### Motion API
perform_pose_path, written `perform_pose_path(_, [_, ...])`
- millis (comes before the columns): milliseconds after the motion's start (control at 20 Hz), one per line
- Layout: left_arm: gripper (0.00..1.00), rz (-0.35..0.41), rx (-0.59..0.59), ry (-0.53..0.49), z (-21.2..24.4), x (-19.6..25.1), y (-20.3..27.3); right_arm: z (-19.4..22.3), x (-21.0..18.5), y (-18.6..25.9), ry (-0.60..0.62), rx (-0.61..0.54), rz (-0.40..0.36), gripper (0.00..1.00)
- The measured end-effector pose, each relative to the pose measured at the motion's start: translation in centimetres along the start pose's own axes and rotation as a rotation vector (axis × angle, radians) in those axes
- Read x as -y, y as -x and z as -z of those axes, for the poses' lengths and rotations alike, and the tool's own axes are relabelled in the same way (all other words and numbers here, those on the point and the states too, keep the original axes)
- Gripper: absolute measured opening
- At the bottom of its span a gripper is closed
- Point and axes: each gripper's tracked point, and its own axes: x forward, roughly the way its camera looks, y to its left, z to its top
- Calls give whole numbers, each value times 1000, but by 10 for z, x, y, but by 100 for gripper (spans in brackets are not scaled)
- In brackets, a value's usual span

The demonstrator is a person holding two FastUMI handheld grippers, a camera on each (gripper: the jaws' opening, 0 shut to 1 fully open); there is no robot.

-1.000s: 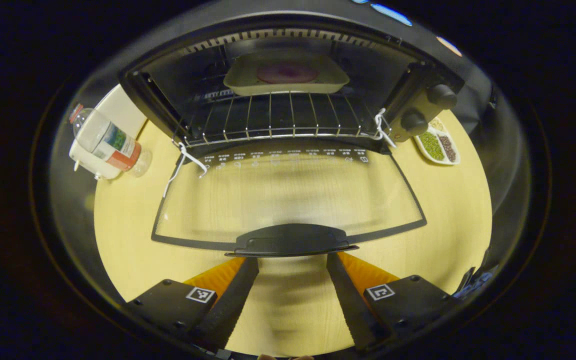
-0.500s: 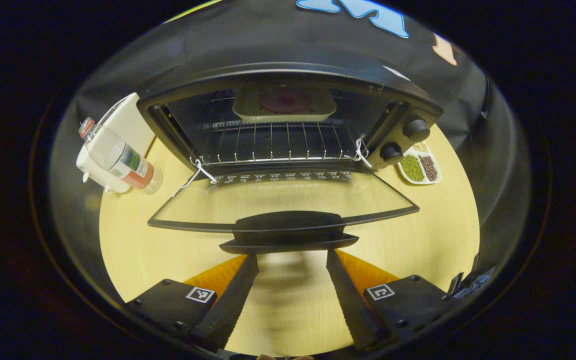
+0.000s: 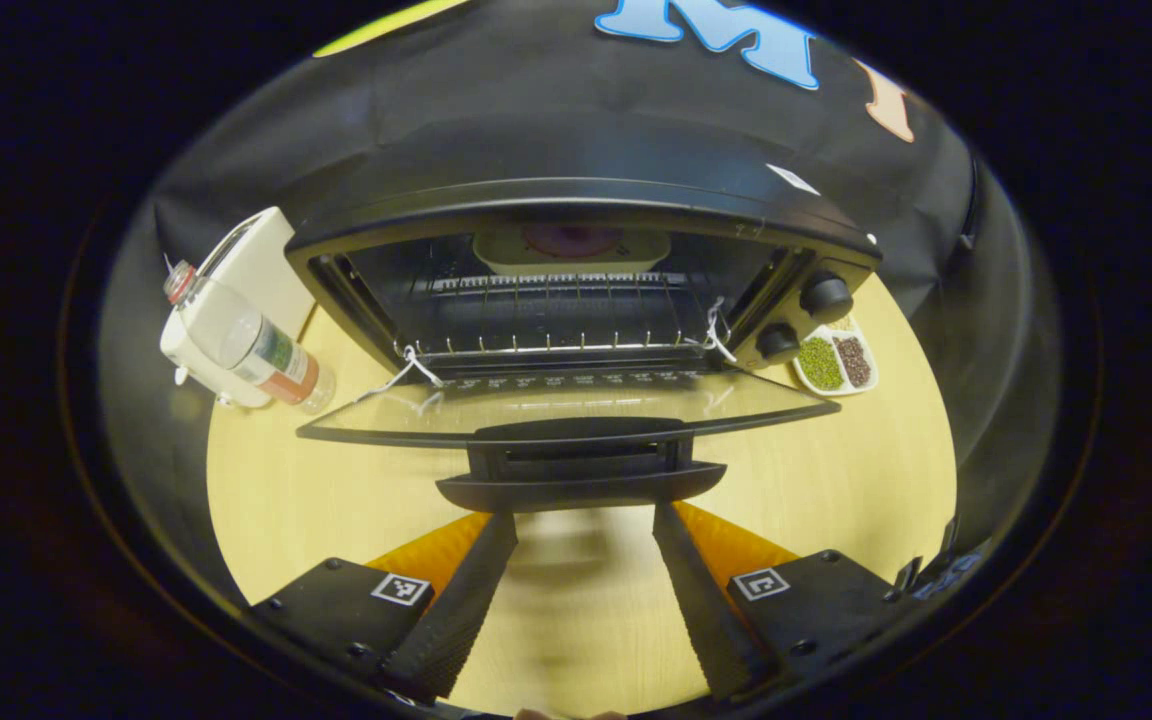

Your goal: Open the electric oven with the left hand, put the food in, and close the electric oven.

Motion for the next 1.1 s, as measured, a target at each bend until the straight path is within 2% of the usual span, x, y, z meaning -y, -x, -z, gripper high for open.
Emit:
perform_pose_path(100, [94,4,16,9,-6,1,3,1,0,1,-6,-7,2,98])
perform_pose_path(150, [97,5,26,9,-9,0,3,2,1,2,-8,-8,2,98])
perform_pose_path(200, [92,2,37,9,-11,0,6,2,1,2,-9,-9,2,98])
perform_pose_path(400, [92,1,72,7,-17,0,18,2,6,6,24,3,10,98])
perform_pose_path(450, [97,-4,78,4,-17,2,21,-1,3,8,29,13,-3,98])
perform_pose_path(600, [94,-1,162,-16,-29,6,35,-4,-4,13,50,41,-51,98])
perform_pose_path(700, [98,8,252,-6,-39,12,60,-4,-5,14,73,42,-63,98])
perform_pose_path(800, [97,14,366,5,-57,24,93,-8,-10,16,70,47,-84,98])
perform_pose_path(900, [98,51,542,31,-75,41,138,-15,-12,17,65,58,-99,98])
perform_pose_path(1000, [90,82,722,46,-90,59,190,-23,-14,16,62,67,-109,98])
perform_pose_path(1100, [97,46,871,40,-95,58,247,-31,-21,17,47,76,-141,98])
